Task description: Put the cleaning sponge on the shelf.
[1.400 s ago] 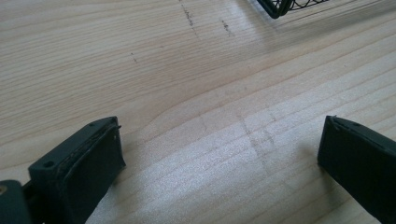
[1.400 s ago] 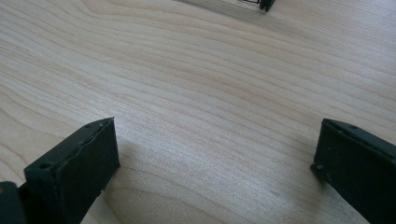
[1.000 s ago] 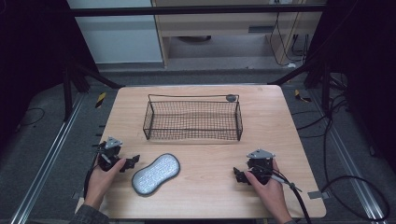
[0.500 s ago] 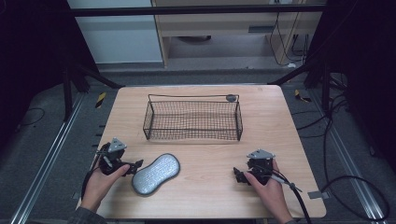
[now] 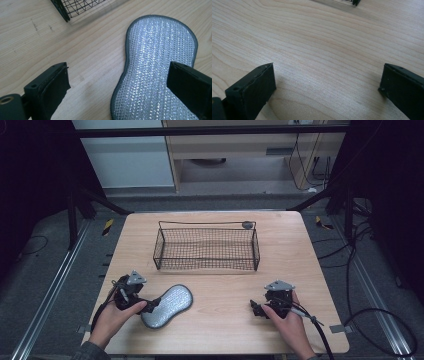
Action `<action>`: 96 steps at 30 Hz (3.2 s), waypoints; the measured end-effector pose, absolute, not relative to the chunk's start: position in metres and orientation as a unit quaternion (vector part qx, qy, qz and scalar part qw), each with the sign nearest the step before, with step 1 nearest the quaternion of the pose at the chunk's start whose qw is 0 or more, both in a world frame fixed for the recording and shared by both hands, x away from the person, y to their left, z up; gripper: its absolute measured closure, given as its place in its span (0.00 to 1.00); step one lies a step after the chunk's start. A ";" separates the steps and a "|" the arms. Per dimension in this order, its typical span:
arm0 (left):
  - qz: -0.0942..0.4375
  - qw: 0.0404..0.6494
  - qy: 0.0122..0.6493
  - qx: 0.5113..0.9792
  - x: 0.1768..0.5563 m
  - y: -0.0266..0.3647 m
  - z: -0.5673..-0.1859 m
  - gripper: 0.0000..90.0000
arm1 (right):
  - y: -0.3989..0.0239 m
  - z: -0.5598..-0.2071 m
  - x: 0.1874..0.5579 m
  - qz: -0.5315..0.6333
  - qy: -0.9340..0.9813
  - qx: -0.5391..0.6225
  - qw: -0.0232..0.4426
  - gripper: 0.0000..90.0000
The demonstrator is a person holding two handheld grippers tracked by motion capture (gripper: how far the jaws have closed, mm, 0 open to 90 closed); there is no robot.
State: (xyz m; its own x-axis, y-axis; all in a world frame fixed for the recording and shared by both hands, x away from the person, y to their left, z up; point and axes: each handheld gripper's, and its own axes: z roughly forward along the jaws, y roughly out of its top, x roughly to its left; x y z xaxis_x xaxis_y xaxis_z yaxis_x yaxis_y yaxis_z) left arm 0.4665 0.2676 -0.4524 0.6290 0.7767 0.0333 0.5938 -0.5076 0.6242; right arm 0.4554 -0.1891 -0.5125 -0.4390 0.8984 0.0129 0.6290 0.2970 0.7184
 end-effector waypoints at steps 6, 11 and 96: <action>0.146 0.251 0.380 0.878 0.465 0.257 -0.451 0.04 | -0.189 -0.512 0.455 0.334 0.780 0.489 0.201 0.00; 0.132 0.233 0.362 0.893 0.465 0.249 -0.450 0.04 | -0.190 -0.513 0.456 0.332 0.783 0.482 0.210 0.00; 0.060 0.113 0.297 0.946 0.487 0.190 -0.468 0.04 | -0.190 -0.513 0.455 0.333 0.782 0.484 0.207 0.00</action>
